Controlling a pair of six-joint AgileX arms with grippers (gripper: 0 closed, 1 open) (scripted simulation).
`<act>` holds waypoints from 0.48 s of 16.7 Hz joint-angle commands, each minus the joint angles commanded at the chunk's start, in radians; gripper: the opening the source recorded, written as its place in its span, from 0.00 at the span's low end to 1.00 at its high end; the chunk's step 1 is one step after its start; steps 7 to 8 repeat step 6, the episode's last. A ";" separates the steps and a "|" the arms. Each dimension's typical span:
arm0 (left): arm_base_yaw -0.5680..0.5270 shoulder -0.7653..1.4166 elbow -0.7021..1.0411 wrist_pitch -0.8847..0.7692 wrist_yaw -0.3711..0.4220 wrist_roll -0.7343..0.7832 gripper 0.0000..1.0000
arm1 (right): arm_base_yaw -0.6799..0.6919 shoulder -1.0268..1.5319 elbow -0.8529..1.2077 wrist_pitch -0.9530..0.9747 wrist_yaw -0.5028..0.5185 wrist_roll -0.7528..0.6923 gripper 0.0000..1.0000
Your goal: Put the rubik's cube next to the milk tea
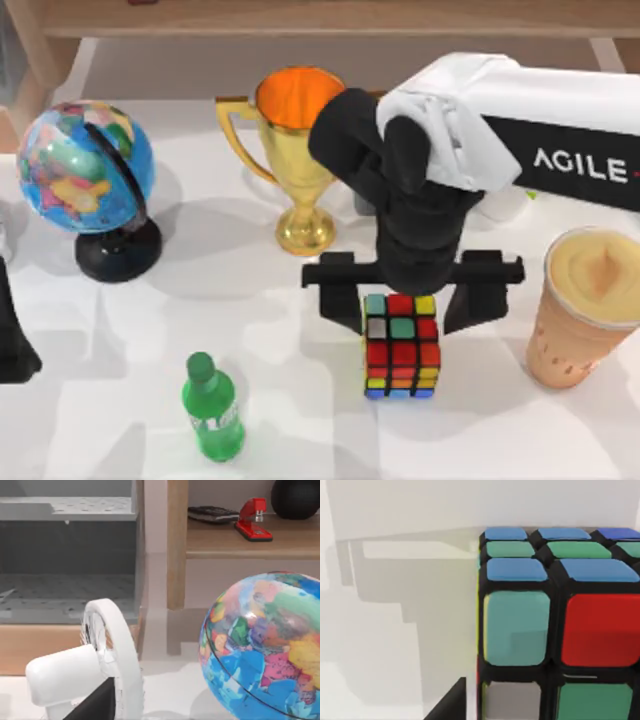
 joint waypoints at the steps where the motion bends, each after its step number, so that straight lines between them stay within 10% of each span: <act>1: 0.000 0.000 0.000 0.000 0.000 0.000 1.00 | 0.000 0.000 0.000 0.000 0.000 0.000 1.00; 8: 0.000 0.000 0.000 0.000 0.000 0.000 1.00 | 0.000 0.000 0.000 0.000 0.000 0.000 1.00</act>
